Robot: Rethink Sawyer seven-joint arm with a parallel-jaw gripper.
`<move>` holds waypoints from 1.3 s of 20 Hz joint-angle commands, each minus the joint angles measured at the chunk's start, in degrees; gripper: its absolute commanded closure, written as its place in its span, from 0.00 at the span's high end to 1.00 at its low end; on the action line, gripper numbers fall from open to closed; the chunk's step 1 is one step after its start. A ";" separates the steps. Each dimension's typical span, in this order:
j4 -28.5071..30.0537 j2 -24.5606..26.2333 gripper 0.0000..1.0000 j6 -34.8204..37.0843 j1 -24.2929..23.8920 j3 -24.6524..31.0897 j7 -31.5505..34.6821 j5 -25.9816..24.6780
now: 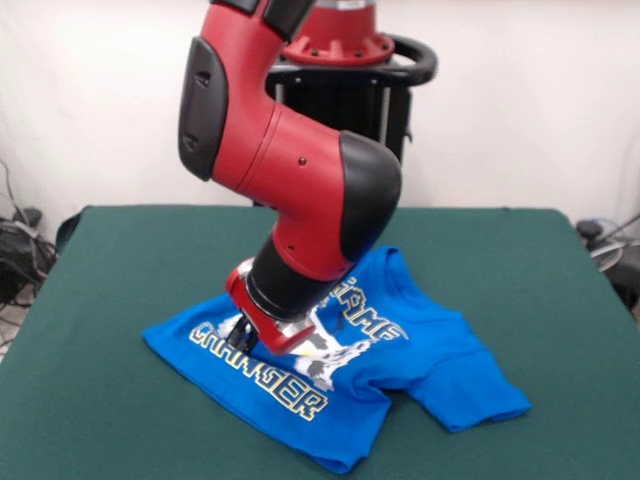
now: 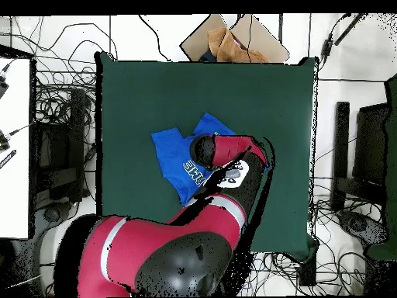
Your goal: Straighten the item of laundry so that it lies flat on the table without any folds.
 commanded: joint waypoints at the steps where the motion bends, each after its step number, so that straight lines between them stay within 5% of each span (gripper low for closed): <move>1: -1.96 7.65 0.00 -7.82 -3.58 3.25 8.54 1.27; 8: -1.83 9.47 0.00 -9.54 -1.92 -2.08 9.43 -1.99; 26: 2.44 13.41 0.00 -13.91 1.61 -9.89 12.26 1.33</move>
